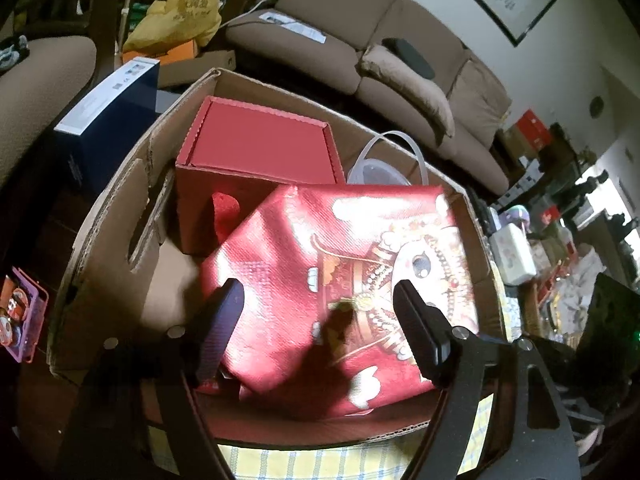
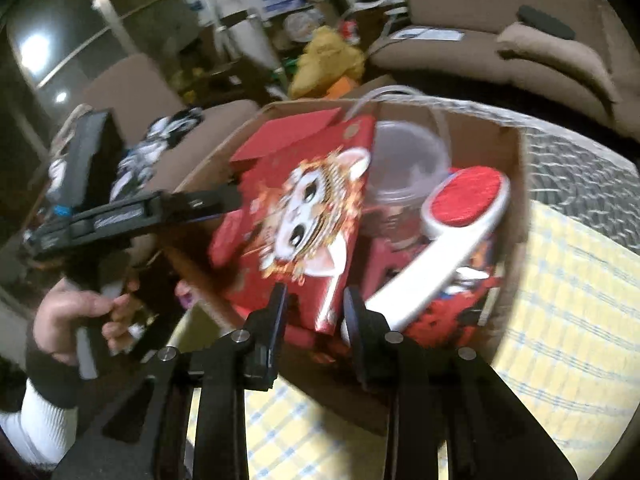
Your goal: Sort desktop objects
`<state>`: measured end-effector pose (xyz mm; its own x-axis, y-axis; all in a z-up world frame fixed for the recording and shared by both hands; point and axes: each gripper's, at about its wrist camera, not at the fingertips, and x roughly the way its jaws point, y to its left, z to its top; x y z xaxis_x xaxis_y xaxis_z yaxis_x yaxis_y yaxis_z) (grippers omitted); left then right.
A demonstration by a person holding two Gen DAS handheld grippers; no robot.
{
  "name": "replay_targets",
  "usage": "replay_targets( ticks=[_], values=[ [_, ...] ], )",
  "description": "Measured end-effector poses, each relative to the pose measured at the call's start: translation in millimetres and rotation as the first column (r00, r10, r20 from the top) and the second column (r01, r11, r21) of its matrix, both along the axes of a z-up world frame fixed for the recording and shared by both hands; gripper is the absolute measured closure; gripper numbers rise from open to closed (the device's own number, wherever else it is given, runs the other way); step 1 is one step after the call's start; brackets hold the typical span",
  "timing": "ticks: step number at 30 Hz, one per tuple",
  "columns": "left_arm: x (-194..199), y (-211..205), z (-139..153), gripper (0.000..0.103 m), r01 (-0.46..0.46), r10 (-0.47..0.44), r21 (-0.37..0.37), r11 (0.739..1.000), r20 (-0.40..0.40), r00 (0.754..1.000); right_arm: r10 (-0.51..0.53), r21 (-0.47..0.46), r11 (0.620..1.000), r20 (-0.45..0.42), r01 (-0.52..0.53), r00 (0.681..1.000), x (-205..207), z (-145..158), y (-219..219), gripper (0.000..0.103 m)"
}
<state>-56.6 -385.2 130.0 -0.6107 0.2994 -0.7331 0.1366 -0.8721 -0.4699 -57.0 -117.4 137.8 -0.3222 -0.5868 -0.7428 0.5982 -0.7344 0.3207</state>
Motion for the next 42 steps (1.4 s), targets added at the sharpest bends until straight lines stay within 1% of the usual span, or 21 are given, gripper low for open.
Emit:
replay_targets(
  ticks=[1, 3, 4, 7, 8, 9, 11, 12, 14, 16, 17, 18, 20, 22, 25, 27, 29, 32, 35, 37, 42],
  values=[
    [0, -1, 0, 0.029, -0.004, 0.004, 0.003, 1.000, -0.001, 1.000, -0.025, -0.029, 0.999, 0.002, 0.025, 1.000, -3, 2, 6, 0.068],
    [0, -2, 1, 0.029, -0.005, 0.005, 0.003, 1.000, -0.001, 1.000, -0.072, -0.084, 0.994, 0.004, 0.072, 0.997, -8, 5, 14, 0.050],
    [0, -3, 1, 0.029, -0.006, 0.006, 0.004, 1.000, -0.002, 1.000, -0.092, -0.102, 0.991, 0.001, 0.092, 0.996, -10, 5, 17, 0.048],
    [0, -3, 1, 0.029, -0.006, 0.006, 0.007, 1.000, -0.003, 1.000, -0.108, -0.119, 0.987, -0.022, 0.105, 0.994, -16, 3, 11, 0.048],
    [0, -3, 1, 0.029, -0.006, 0.006, 0.006, 1.000, -0.003, 1.000, -0.107, -0.113, 0.988, -0.027, 0.103, 0.994, -17, 2, 7, 0.054],
    [0, -3, 1, 0.029, -0.004, 0.004, 0.004, 1.000, -0.003, 1.000, -0.100, -0.101, 0.990, -0.030, 0.097, 0.995, -19, 0, 2, 0.065],
    [0, -3, 1, 0.028, -0.001, 0.001, 0.000, 1.000, 0.000, 1.000, -0.086, -0.064, 0.994, -0.027, 0.084, 0.996, -20, -6, -9, 0.072],
    [-1, -4, 1, 0.028, -0.002, 0.002, -0.002, 1.000, 0.002, 1.000, -0.075, -0.048, 0.996, -0.020, 0.074, 0.997, -19, -9, -15, 0.073],
    [-1, -6, 0, 0.028, -0.005, 0.005, -0.001, 1.000, 0.002, 1.000, -0.061, -0.048, 0.997, -0.008, 0.061, 0.998, -18, -13, -20, 0.077],
    [0, -7, 1, 0.028, -0.010, 0.010, 0.006, 1.000, -0.001, 1.000, -0.019, -0.092, 0.996, 0.029, 0.022, 0.999, -15, -14, -27, 0.083],
    [0, -8, 2, 0.028, -0.011, 0.011, 0.008, 1.000, -0.003, 1.000, 0.000, -0.117, 0.993, 0.048, 0.006, 0.999, -13, -14, -32, 0.084],
    [0, -9, 2, 0.023, -0.013, 0.013, 0.010, 1.000, -0.007, 1.000, 0.018, -0.131, 0.991, 0.062, -0.010, 0.998, -11, -15, -38, 0.084],
    [0, -9, 4, 0.022, -0.012, 0.012, 0.011, 1.000, -0.016, 1.000, 0.043, -0.113, 0.993, 0.076, -0.034, 0.996, -6, -19, -52, 0.084],
    [0, -7, 4, 0.020, -0.006, 0.006, 0.006, 1.000, -0.014, 1.000, 0.020, -0.044, 0.999, 0.070, -0.017, 0.997, -6, -28, -60, 0.081],
    [-1, -5, 2, 0.020, 0.002, -0.002, -0.003, 1.000, -0.006, 1.000, 0.019, -0.060, 0.998, 0.117, -0.012, 0.993, -11, -34, -55, 0.077],
    [-2, -4, 2, 0.020, 0.005, -0.005, -0.003, 1.000, -0.006, 1.000, 0.018, -0.030, 0.999, 0.097, -0.015, 0.995, -9, -28, -51, 0.074],
    [-1, -4, 2, 0.020, 0.004, -0.004, 0.001, 1.000, -0.009, 1.000, 0.019, -0.025, 1.000, 0.072, -0.017, 0.997, -7, -21, -46, 0.068],
    [-2, 0, 2, 0.020, 0.006, -0.006, 0.001, 1.000, -0.016, 1.000, -0.008, -0.022, 1.000, 0.034, 0.008, 0.999, -6, -10, -35, 0.057],
    [-3, 3, 2, 0.019, 0.010, -0.010, 0.002, 1.000, -0.014, 1.000, -0.037, -0.013, 0.999, 0.021, 0.037, 0.999, -6, -9, -30, 0.056],
    [-4, 4, 1, 0.012, 0.013, -0.013, -0.003, 1.000, -0.007, 1.000, -0.059, -0.018, 0.998, 0.022, 0.060, 0.998, -8, -11, -24, 0.055],
    [-3, 3, 0, 0.011, 0.004, -0.004, -0.011, 1.000, 0.003, 1.000, -0.077, 0.009, 0.997, 0.001, 0.077, 0.997, -6, -11, -21, 0.048]
  ],
)
